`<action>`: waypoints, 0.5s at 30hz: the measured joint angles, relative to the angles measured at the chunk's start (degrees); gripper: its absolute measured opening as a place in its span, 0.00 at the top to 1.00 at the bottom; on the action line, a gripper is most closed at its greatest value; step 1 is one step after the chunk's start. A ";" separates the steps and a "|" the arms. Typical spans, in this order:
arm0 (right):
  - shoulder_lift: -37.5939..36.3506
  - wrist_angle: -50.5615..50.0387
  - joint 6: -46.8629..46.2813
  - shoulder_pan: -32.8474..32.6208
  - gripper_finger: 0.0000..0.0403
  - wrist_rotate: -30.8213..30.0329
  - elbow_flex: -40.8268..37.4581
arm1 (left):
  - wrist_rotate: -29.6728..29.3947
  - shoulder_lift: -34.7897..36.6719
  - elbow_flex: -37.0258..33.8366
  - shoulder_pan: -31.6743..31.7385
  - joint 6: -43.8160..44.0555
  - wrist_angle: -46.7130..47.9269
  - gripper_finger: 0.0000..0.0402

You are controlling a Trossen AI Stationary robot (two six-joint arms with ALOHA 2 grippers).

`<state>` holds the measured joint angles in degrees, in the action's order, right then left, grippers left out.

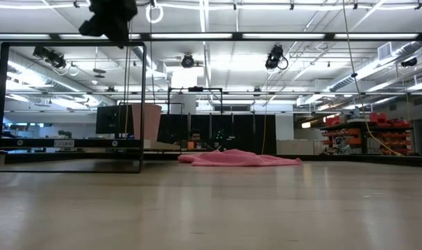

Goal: Stack small to large cups/mugs on shelf
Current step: Put the orange cup on the shelf

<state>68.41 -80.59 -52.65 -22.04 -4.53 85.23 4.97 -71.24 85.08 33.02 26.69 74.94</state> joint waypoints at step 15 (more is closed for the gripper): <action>1.72 -7.97 -45.38 -37.62 0.78 -2.76 -4.74 | -0.57 2.77 0.00 -15.48 7.48 -0.25 0.77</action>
<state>70.13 -88.57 -98.02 -59.66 -7.29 80.49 4.40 -68.47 85.08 17.54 34.17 74.68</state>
